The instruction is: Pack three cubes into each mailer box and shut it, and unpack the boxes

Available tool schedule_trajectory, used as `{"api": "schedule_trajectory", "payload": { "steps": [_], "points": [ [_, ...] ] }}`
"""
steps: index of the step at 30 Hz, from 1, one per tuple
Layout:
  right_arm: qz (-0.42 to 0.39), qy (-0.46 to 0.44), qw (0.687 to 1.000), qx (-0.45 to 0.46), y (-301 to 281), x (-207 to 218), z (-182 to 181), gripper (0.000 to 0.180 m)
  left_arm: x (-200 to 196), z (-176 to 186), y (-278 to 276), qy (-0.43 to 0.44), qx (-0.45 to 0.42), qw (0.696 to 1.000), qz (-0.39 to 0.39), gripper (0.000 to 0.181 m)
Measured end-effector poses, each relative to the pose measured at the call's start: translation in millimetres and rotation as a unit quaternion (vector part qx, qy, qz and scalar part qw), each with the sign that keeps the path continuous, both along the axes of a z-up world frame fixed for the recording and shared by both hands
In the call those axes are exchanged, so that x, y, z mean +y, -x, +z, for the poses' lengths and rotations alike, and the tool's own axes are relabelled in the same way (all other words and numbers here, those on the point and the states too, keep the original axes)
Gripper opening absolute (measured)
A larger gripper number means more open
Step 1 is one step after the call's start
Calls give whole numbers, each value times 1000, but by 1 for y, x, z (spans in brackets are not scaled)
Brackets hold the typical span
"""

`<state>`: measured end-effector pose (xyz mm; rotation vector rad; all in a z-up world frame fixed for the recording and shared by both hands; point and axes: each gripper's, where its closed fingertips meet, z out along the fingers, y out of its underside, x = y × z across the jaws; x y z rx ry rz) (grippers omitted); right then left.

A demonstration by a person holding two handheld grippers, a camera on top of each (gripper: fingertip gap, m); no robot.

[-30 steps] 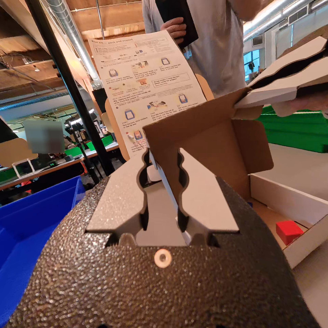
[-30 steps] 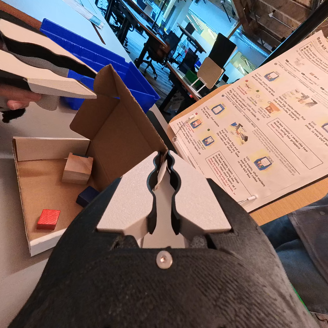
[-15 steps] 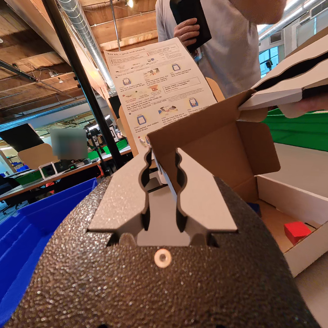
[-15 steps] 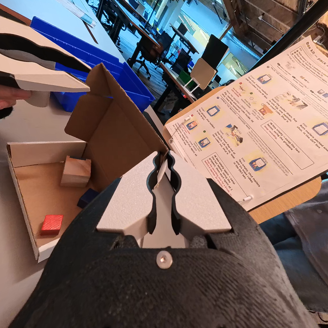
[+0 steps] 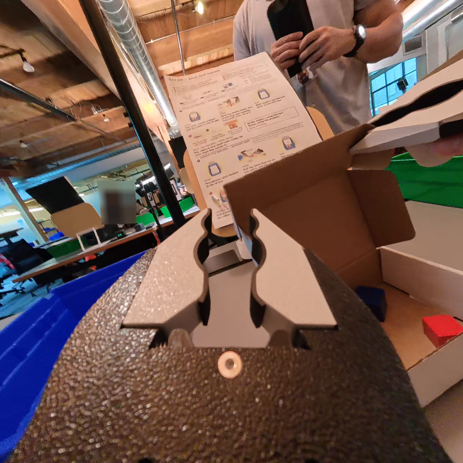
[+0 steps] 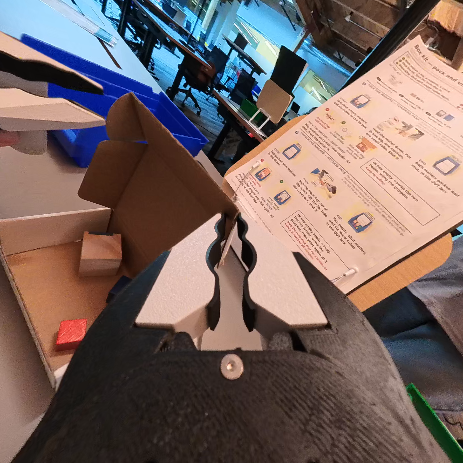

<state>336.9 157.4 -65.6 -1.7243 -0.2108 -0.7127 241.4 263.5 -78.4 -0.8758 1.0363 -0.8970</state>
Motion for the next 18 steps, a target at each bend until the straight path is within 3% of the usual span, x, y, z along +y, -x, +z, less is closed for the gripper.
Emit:
{"api": "schedule_trajectory", "payload": {
  "steps": [6,14,18],
  "points": [
    [-7,3,1000,0,-2,-2,0,6,15,0,2,69,18,997,-14,25],
    [-53,-1,998,17,-2,-10,-3,7,4,-8,-5,106,31,992,-66,18],
    [-93,-20,995,2,-5,-14,6,18,0,-16,-10,119,61,988,-74,19]
  ]
}}
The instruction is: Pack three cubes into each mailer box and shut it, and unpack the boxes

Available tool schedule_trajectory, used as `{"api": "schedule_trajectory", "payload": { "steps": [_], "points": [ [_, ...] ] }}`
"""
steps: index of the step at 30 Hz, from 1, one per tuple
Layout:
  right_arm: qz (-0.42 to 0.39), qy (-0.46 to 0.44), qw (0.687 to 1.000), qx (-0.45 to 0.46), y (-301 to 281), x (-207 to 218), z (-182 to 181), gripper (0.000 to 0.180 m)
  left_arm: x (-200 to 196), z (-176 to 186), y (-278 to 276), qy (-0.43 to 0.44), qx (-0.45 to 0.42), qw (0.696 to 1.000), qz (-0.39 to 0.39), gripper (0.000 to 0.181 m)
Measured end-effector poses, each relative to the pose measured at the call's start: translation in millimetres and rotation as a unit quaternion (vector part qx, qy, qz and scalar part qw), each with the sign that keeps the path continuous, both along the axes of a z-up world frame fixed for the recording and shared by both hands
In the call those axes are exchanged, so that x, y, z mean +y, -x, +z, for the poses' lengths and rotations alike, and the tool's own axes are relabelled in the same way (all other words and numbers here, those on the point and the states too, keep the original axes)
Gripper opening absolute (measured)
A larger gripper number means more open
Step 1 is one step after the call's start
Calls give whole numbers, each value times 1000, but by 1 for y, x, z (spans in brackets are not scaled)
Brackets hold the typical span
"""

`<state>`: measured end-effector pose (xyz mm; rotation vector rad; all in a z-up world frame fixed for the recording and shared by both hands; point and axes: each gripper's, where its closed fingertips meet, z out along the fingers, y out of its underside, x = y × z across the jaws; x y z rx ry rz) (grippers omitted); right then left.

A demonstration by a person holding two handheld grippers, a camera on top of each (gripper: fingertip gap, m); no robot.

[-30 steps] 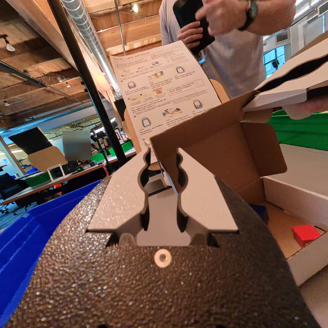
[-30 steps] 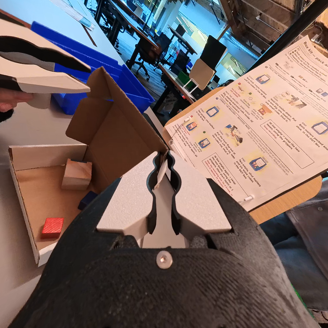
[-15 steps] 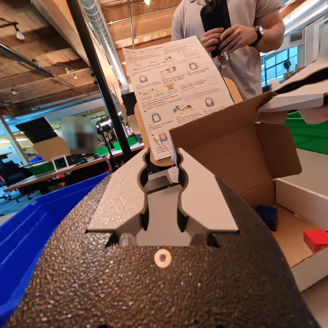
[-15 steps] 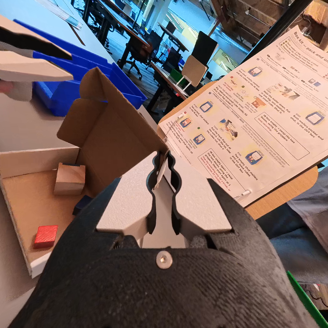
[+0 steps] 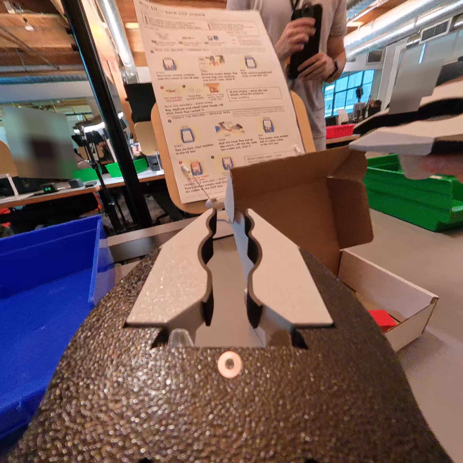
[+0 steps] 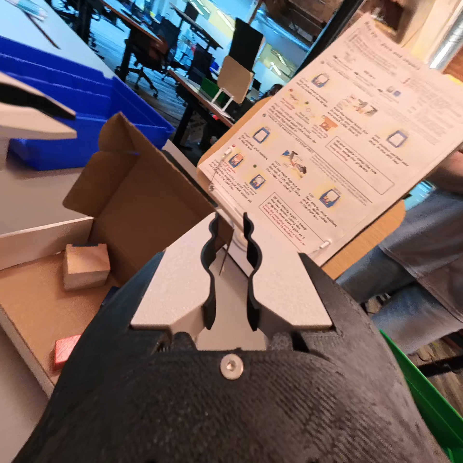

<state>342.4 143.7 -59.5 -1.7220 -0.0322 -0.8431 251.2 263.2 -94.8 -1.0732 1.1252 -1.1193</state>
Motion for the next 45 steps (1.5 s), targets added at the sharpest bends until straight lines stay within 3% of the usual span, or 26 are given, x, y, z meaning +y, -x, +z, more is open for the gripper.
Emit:
{"api": "schedule_trajectory", "payload": {
  "steps": [7,12,16,22,31,37,38,40,42,45],
  "points": [
    [-32,6,999,23,-4,-11,2,24,-12,-14,-10,13,48,998,-29,29],
    [4,27,999,20,12,-10,-5,22,-11,-12,-9,13,45,999,-24,19],
    [-6,11,999,51,13,-18,-13,36,-12,-16,-12,12,56,998,-24,14],
    [-25,-8,996,87,2,-27,-19,2,-17,-17,-19,7,55,998,-23,6],
    [-81,-49,984,152,-31,-51,-14,0,-50,-12,-47,-50,58,997,-22,7],
    [-104,-96,971,193,-41,-59,-16,0,-52,-10,-57,0,77,997,4,4],
    [-132,-83,968,195,-43,-69,-25,7,-53,-7,-57,1,78,997,-1,3],
    [-161,-88,952,244,-37,-86,-42,39,-58,-2,-57,4,82,996,-21,8],
    [-119,-118,948,272,-16,-81,-47,42,-56,-1,-54,9,100,995,-23,25],
    [-146,-107,956,230,-13,-85,-55,34,-49,0,-37,18,98,995,-12,14]
  ]
}}
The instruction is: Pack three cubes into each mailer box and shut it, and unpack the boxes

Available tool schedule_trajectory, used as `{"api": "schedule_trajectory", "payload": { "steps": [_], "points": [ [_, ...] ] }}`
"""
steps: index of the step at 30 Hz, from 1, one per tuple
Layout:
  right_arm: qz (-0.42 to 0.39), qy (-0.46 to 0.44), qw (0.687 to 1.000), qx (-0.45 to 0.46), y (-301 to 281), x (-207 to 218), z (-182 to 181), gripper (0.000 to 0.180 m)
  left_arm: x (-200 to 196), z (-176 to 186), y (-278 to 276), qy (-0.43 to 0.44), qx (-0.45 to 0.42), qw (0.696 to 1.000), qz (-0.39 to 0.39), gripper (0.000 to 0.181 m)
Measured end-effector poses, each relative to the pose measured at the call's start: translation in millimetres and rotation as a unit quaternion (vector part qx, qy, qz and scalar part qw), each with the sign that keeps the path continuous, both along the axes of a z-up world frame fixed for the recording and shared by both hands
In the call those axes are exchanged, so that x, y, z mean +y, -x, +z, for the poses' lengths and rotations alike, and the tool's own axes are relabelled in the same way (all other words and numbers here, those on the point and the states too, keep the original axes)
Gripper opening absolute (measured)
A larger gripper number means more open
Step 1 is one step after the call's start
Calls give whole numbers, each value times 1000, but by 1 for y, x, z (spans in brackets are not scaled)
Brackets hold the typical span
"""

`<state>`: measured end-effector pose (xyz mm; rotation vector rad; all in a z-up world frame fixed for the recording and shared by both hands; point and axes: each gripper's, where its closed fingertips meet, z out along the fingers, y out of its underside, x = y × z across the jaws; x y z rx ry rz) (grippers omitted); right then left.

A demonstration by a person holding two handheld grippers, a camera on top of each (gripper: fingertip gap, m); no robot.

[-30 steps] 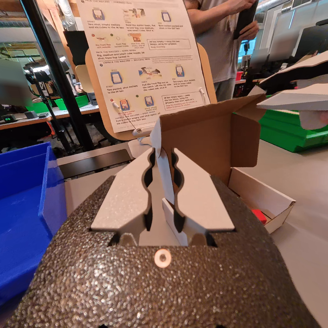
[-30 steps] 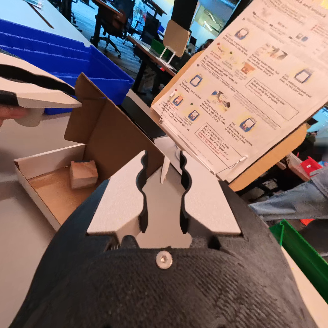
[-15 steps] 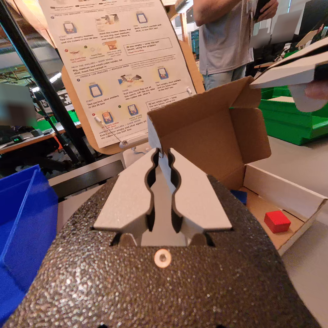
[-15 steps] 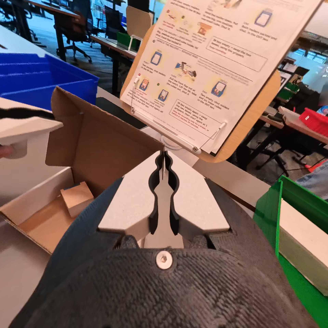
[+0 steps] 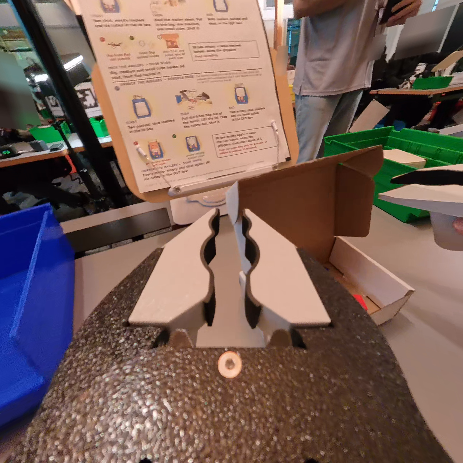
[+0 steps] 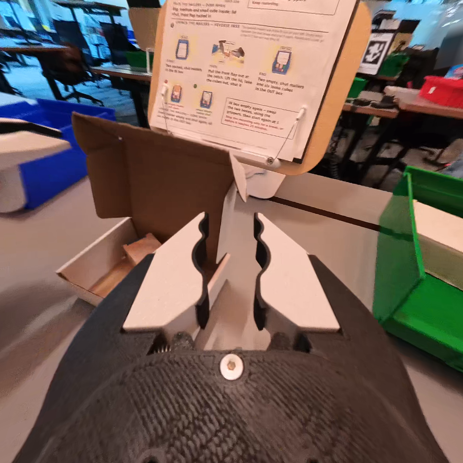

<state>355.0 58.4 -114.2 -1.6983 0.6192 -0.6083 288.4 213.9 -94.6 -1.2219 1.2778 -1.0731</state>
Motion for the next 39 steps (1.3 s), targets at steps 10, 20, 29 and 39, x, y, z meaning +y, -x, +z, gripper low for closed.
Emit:
{"api": "schedule_trajectory", "payload": {
  "steps": [10,20,29,39],
  "points": [
    [-18,3,1000,2,-8,15,5,1,-11,-29,-16,29,118,992,-16,13],
    [-47,58,997,-22,-24,27,2,2,-6,-32,-38,-36,125,990,53,4],
    [-81,21,996,-40,-15,9,4,12,-4,-33,-33,-49,108,990,75,2],
    [-42,-2,998,-50,1,14,1,13,-2,-33,-32,-56,97,990,82,2]
  ]
}}
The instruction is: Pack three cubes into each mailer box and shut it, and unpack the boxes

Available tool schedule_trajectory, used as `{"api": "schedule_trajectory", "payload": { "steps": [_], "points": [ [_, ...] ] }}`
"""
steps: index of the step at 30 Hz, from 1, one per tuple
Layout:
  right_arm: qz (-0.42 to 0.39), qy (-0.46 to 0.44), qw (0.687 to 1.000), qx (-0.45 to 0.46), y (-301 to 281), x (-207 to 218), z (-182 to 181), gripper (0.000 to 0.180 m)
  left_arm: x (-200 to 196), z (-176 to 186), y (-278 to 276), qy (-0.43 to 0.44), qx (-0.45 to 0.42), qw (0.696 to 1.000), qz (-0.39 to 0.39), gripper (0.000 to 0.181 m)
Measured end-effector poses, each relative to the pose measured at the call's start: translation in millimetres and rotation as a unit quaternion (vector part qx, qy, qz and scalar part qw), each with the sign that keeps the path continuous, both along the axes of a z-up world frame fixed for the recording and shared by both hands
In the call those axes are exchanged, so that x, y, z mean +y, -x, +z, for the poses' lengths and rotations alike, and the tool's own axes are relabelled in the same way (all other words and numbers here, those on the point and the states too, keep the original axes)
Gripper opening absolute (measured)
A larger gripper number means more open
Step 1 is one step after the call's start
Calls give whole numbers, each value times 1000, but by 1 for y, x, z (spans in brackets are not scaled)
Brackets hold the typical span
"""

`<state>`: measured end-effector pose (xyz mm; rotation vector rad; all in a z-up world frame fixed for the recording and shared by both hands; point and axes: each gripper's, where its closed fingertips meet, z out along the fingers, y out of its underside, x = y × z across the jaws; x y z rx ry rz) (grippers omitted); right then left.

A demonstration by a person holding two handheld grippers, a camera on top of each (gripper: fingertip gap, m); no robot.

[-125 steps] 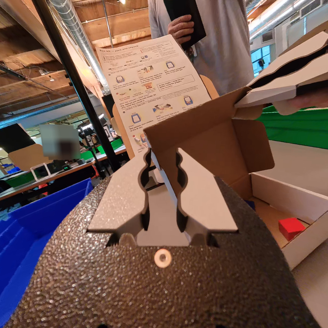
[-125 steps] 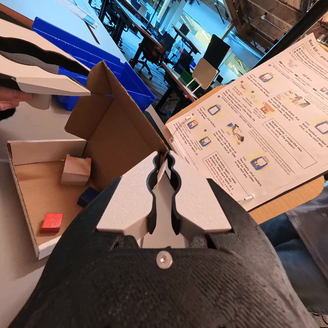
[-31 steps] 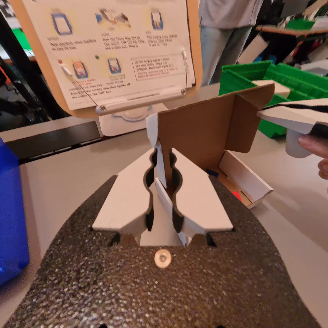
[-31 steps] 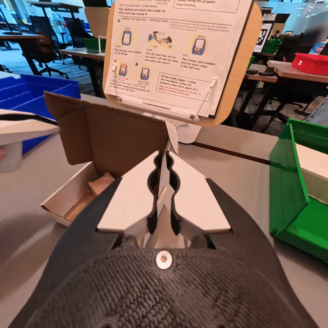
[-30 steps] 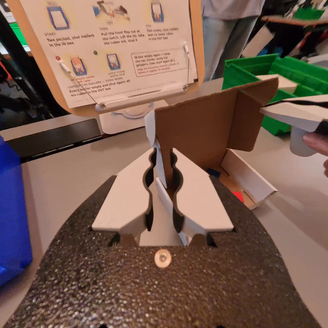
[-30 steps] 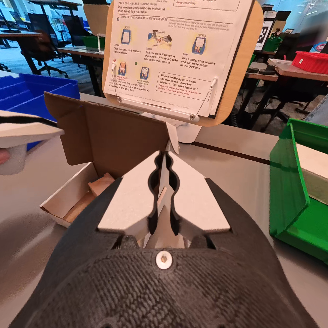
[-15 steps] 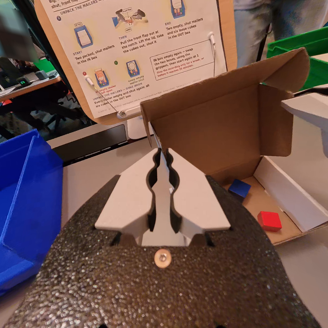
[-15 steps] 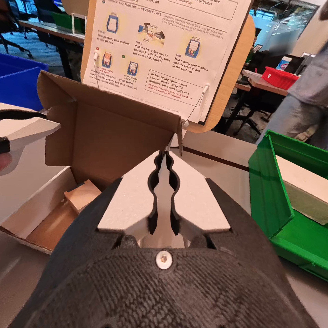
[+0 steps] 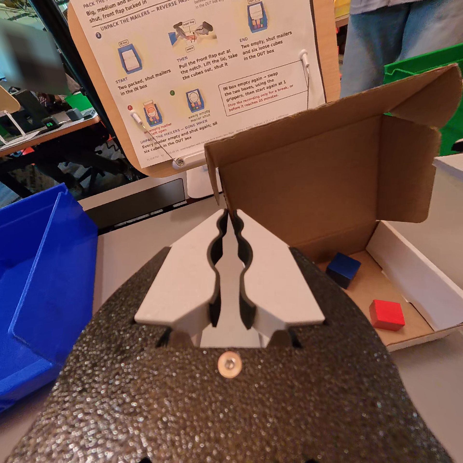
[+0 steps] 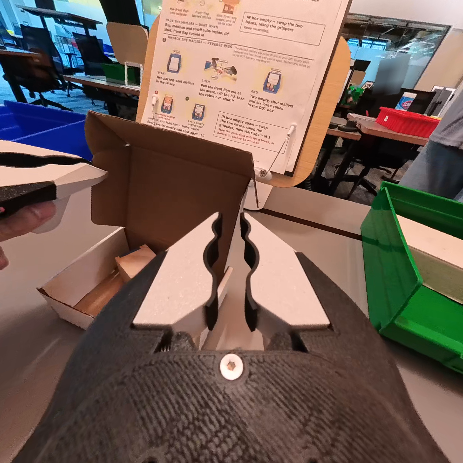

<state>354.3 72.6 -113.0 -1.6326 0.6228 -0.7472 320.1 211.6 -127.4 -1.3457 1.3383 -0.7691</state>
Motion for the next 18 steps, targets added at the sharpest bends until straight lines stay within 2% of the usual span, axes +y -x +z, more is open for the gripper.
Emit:
{"api": "schedule_trajectory", "payload": {
  "steps": [4,5,6,9,11,14,18],
  "points": [
    [3,2,1000,-2,-2,-1,-1,15,2,0,2,-9,-4,1000,4,3],
    [1,9,1000,-3,-2,-4,-1,19,4,1,4,-7,-7,1000,6,9],
    [-12,16,1000,-7,-2,-12,0,26,7,2,8,-7,-12,1000,11,20],
    [-93,5,994,-49,-14,-57,12,69,20,22,28,-9,-79,996,31,61],
    [-127,25,989,-65,-24,-77,12,89,24,36,37,1,-120,992,25,89],
    [-159,75,983,-45,-39,-91,0,120,29,37,43,9,-114,993,29,130],
    [-188,73,978,-44,-49,-102,7,131,44,45,55,1,-135,989,57,140]
  ]
}}
